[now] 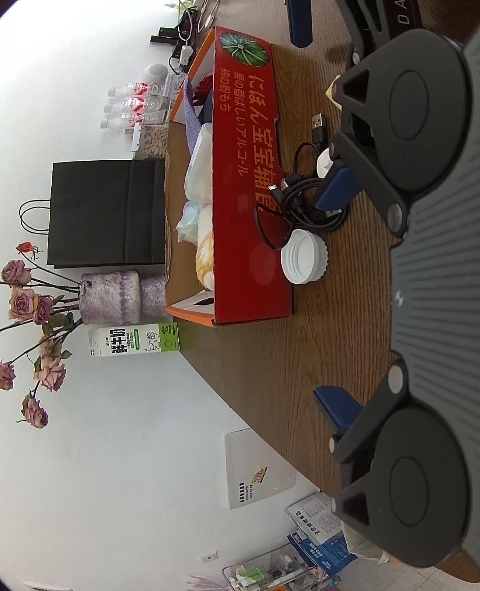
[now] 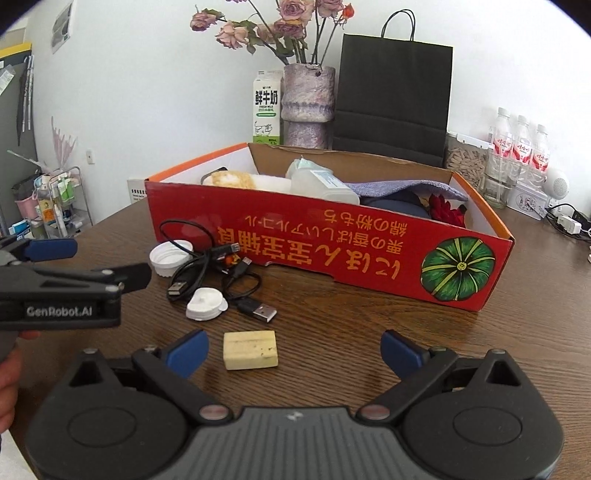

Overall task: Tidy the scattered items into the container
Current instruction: 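Withdraw both tools from the box toward the remaining table items, then grasp the yellow soap bar with the right tool while the left tool grasps another white cap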

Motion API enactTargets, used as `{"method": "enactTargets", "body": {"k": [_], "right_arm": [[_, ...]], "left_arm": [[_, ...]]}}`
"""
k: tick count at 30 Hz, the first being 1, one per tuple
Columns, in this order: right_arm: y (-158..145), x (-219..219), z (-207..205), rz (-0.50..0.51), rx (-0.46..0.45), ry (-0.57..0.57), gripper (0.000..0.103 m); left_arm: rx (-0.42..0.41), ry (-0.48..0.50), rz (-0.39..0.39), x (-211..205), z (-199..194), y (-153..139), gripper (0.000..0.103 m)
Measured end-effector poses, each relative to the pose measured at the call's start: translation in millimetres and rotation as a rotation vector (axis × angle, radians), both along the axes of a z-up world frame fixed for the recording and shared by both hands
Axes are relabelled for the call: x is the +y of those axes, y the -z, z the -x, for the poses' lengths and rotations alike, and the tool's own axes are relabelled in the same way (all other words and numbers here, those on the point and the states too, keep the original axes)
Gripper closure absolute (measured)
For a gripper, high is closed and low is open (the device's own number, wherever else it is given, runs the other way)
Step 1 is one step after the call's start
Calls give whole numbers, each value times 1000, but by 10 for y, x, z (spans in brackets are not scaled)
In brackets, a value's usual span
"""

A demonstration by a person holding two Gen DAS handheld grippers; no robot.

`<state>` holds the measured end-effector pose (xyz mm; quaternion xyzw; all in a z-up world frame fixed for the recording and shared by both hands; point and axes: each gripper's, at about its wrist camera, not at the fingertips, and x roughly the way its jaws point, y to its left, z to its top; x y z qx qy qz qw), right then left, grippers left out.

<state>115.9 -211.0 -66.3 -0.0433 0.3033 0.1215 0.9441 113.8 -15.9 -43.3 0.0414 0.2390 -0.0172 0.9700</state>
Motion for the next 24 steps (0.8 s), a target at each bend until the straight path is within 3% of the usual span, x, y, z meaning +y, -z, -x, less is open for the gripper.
{"method": "enactTargets", "body": {"k": [5, 7, 8, 9, 10, 24], "right_arm": [[22, 10, -15, 6, 19, -17, 15], [27, 9, -4, -5, 13, -36, 27], [29, 3, 16, -14, 2, -52, 43], [31, 2, 41, -15, -11, -61, 67], [31, 11, 65, -5, -25, -56, 74], [28, -27, 59, -28, -22, -48, 74]], "left_arm": [[-5, 2, -18, -33, 3, 8, 0], [-6, 1, -15, -31, -1, 9, 0], [-7, 1, -13, -27, 5, 6, 0], [-8, 2, -11, -26, 5, 7, 0], [-8, 2, -9, -21, 8, 8, 0], [-3, 9, -15, -35, 1, 10, 0]]}}
